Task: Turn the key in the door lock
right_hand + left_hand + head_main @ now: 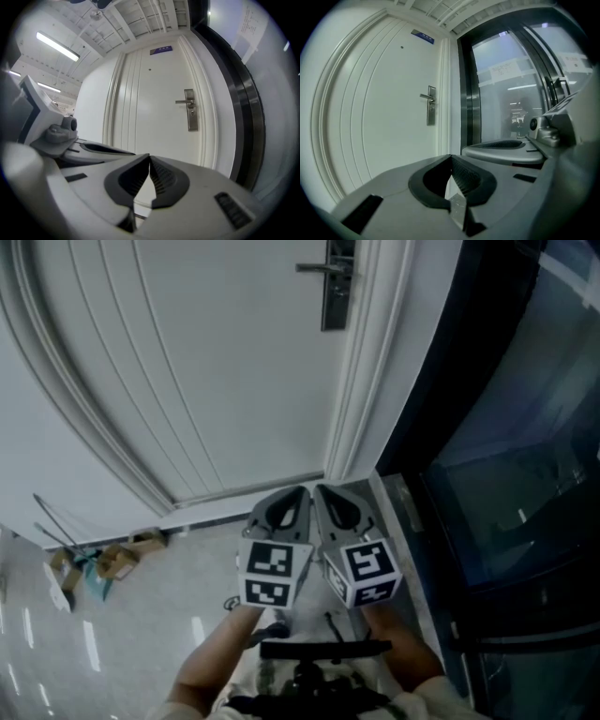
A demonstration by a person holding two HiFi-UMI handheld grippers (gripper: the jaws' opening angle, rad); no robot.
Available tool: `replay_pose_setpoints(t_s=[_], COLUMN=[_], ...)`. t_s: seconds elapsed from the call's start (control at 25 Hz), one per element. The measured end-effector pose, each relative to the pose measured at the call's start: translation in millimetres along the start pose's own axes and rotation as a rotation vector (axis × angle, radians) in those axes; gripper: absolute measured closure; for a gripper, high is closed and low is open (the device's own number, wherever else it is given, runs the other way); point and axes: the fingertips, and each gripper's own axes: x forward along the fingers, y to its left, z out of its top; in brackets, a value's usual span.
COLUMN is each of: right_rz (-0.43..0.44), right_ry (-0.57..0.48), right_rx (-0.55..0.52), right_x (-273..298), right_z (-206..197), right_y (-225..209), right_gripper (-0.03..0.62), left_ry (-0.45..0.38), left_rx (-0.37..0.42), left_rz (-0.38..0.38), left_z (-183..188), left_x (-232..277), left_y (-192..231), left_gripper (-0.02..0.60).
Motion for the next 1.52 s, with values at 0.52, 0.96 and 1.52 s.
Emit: replay_pose_setpoints(t_s=[0.52, 0.96, 1.52], right_rz=[-0.109, -0.155, -0.144], right_ry=[0.014, 0.000, -0.031], right_rx=[-0.025, -0.045, -0.059], right_x=[83, 113, 160], right_z=[18, 25, 38], right_y=[12, 10, -52], right_gripper=[0.585, 0.585, 0.585], left_ry=[-0.013, -0.036, -0.047], left_rx=[-0.002, 0.013, 0.051], left_rz=[-0.106, -0.142, -0.134], left_z=[11, 19, 43], left_x=[28, 43, 120], left_y=[79, 109, 118], left_gripper=[0.565, 0.565, 0.565])
